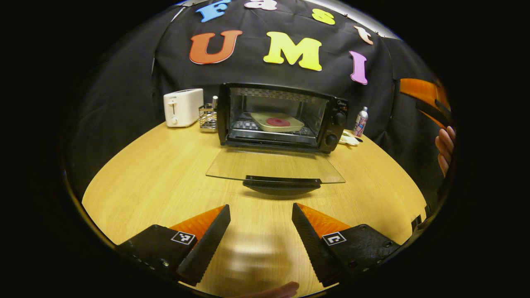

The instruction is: Open the electric oven with the left hand, put the food in, and close the electric oven.

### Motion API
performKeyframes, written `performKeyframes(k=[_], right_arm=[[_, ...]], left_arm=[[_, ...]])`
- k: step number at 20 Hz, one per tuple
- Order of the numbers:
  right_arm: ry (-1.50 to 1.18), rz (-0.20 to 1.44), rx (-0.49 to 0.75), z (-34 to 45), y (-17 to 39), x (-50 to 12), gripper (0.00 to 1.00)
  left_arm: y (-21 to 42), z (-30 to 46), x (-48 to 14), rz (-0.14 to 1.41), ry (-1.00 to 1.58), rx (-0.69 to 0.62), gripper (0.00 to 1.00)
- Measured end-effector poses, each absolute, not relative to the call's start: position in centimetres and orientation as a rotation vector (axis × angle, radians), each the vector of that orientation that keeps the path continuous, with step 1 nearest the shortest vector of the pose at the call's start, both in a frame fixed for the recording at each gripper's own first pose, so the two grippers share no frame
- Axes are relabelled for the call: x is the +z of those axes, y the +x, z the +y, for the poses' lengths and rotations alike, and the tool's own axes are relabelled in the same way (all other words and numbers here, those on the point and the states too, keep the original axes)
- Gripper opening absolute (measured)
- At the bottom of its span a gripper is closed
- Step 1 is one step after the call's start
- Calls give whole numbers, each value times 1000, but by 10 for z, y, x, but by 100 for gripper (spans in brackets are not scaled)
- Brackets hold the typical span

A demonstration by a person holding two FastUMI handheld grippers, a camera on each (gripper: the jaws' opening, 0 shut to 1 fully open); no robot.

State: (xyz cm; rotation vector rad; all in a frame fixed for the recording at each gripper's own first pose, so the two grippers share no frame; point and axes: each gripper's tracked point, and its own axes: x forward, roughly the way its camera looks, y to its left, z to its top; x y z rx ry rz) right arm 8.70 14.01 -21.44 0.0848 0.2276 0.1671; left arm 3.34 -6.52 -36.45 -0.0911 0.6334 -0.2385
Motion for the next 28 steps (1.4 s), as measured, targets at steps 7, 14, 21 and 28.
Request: performKeyframes(k=[7, 14, 21, 28], right_arm=[[118, 249, 170, 117, 85, -217, 96], [150, 199, 130, 88, 100, -212, 96], [173, 215, 99, 73, 112, -227, 96], [169, 220, 115, 72, 106, -227, 96]], left_arm=[[51, -99, -398, 746, -52, -284, 96], [70, -101, -408, 765, 11, -244, 95], [74, -102, -409, 769, 36, -240, 95], [74, -102, -408, 780, 32, -264, 95]])
